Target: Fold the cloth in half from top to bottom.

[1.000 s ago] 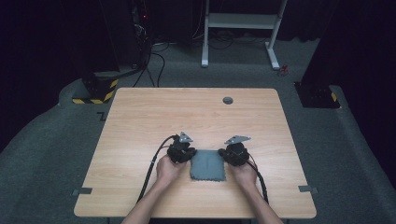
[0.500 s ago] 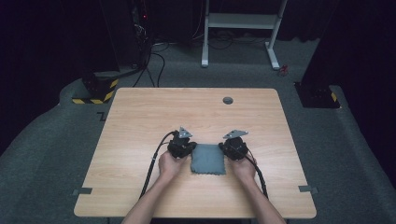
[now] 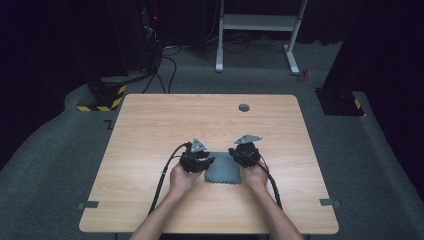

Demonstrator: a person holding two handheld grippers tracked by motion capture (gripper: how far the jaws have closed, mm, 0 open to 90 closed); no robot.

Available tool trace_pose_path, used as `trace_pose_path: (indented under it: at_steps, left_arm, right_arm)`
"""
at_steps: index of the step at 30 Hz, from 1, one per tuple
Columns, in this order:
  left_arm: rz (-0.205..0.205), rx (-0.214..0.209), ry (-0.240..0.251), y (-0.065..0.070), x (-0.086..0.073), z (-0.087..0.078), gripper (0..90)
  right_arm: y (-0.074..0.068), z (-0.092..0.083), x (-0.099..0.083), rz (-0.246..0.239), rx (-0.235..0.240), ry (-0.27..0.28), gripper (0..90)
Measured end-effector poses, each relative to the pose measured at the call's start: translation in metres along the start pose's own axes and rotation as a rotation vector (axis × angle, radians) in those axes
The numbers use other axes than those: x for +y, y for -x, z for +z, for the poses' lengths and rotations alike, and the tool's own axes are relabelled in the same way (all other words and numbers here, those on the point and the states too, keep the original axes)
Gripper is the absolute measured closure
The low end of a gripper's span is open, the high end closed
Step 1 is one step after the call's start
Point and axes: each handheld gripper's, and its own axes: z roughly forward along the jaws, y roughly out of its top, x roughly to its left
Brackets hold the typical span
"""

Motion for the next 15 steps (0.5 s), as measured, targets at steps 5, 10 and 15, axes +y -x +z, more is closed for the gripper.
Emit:
trace_pose_path:
  at_steps: [5, 10, 15]
  left_arm:
    - [0.015, -0.04, -0.035, 0.007, -0.015, -0.002, 66.5]
    - [0.03, -0.055, -0.035, 0.009, -0.026, -0.006, 65.8]
    - [0.037, -0.072, -0.046, 0.014, -0.032, -0.013, 61.9]
  right_arm:
    - [-0.004, 0.019, -0.003, 0.03, 0.023, -0.04, 89.7]
    - [0.003, 0.02, -0.006, 0.031, -0.015, -0.047, 88.1]
    - [0.005, 0.019, -0.006, 0.023, -0.042, -0.052, 86.1]
